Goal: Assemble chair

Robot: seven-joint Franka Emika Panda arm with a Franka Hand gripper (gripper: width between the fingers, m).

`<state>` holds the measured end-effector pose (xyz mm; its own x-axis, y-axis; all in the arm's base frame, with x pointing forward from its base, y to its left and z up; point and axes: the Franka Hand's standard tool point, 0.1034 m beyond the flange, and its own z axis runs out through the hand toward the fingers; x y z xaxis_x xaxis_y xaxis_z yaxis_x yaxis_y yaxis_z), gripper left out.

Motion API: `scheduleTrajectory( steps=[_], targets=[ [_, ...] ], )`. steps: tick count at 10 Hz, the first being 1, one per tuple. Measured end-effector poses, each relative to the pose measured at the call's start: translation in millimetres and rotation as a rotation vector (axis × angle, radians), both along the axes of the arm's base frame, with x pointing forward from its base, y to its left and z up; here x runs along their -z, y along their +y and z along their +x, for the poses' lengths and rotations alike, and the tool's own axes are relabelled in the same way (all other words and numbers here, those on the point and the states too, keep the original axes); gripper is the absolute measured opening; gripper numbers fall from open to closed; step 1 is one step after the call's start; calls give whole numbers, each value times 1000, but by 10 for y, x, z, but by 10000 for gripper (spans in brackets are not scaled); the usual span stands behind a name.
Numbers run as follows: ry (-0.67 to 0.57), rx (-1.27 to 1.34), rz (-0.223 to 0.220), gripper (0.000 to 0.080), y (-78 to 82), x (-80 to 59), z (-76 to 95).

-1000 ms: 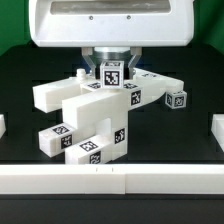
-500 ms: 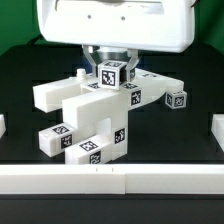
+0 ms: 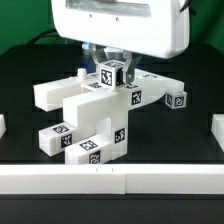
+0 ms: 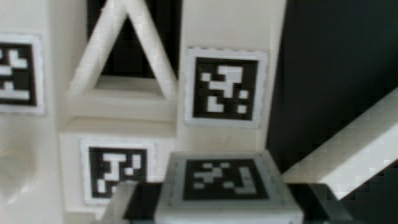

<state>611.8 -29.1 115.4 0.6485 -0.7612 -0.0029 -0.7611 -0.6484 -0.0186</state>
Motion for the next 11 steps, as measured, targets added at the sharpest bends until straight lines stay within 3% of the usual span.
scheduleTrajectory(
  steps=[6,7,8,9,10,11],
  targets=[
    [4,341,13,271,28,0,3],
    [4,330,13,358,28,2,3],
    [4,296,12,525,27,2,2],
    [6,268,11,525,29,2,-2],
    [5,232,10,622,42,2,-1],
    [3,127,9,622,38,2,0]
  ],
)
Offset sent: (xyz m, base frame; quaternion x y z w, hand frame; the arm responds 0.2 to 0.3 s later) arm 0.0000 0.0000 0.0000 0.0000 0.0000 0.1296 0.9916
